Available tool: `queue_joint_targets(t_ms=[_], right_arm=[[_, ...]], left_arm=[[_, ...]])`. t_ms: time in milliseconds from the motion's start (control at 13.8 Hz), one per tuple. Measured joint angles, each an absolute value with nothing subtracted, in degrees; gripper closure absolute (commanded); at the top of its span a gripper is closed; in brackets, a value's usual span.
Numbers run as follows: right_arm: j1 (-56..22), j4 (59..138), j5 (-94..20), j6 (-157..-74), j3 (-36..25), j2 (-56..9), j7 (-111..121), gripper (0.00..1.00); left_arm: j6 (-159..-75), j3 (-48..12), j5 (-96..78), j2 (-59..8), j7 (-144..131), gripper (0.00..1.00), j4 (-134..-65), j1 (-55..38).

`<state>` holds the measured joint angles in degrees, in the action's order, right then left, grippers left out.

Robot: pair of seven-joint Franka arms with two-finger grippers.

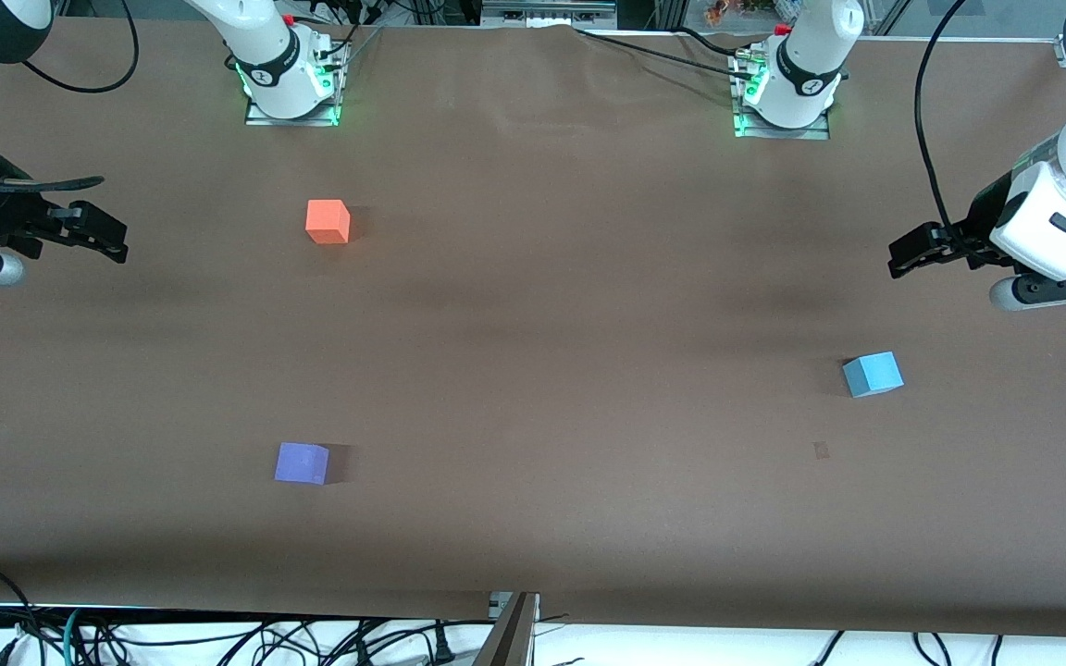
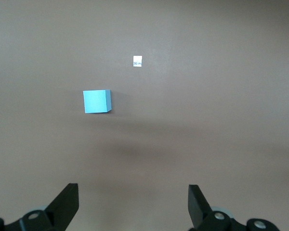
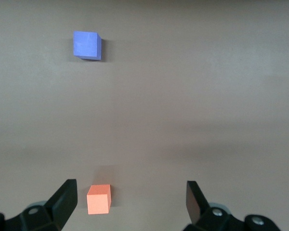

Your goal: Place blue block between orange and purple blocks

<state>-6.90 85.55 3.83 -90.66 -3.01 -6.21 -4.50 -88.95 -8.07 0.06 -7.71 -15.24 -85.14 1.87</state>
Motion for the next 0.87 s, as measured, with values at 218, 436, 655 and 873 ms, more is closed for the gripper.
queue_joint_targets(t_ms=[218, 436, 655, 873], right_arm=[[-6.9, 85.5, 3.8, -91.1, -3.1, -6.2, -4.5, 0.00], [-6.9, 85.5, 3.8, -91.2, -3.1, -6.2, -4.5, 0.00], [-6.9, 85.5, 3.8, -91.2, -3.0, -6.2, -4.5, 0.00], [-6.9, 85.5, 3.5, -91.2, -3.0, -6.2, -4.5, 0.00]], left_arm=[[-89.0, -8.6, 0.0, -7.5, -15.2, 0.00, -85.1, 1.7], [-88.9, -8.8, 0.0, -7.2, -15.2, 0.00, -85.1, 1.6], [-88.9, -8.7, 0.0, -7.3, -15.2, 0.00, -85.1, 1.7], [-88.9, -8.4, 0.0, -7.3, -15.2, 0.00, -85.2, 1.8]])
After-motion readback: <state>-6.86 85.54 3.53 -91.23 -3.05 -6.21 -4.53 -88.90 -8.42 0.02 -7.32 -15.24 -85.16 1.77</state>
